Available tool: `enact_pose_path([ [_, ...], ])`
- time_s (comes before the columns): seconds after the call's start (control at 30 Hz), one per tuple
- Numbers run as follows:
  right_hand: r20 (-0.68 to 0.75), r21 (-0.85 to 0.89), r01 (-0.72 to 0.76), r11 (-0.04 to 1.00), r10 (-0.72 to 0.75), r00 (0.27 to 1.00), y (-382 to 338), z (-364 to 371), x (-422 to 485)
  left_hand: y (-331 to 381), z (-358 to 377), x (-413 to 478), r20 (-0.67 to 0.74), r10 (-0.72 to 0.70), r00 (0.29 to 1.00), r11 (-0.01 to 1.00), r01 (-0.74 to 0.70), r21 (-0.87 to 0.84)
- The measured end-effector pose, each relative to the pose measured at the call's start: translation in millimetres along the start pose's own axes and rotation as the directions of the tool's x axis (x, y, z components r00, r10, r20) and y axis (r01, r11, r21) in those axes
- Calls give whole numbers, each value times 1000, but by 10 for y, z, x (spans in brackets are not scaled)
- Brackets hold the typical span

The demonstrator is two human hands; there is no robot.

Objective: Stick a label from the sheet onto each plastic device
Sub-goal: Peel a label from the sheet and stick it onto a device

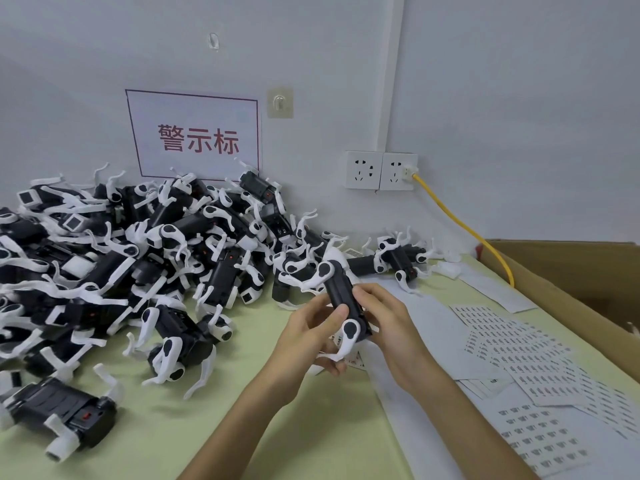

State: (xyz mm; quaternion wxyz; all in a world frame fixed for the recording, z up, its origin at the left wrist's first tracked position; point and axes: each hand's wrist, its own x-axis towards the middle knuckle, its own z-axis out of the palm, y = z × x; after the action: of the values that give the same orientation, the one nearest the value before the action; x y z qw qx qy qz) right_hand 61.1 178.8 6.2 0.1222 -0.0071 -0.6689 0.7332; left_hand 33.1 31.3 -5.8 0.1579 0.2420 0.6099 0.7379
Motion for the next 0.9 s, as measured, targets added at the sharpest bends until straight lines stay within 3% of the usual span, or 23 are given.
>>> enact_pose_path([
  [0.37, 17, 44, -35, 998, 34, 999, 30, 4, 19, 25, -30, 20, -43, -123, 991, 986, 117, -123],
  [0.63, 15, 82, -47, 996, 46, 999, 5, -25, 26, 48, -7, 12, 34, -200, 979, 972, 203, -116],
  [0.8, 32, 108, -61, 992, 58, 998, 3, -2, 16, 40, 3, 20, -13, -247, 969, 957, 241, -163],
  [0.9, 50, 57, -46, 997, 43, 998, 15, -2, 18, 23, -12, 42, -127, -221, 967, 968, 201, -151],
])
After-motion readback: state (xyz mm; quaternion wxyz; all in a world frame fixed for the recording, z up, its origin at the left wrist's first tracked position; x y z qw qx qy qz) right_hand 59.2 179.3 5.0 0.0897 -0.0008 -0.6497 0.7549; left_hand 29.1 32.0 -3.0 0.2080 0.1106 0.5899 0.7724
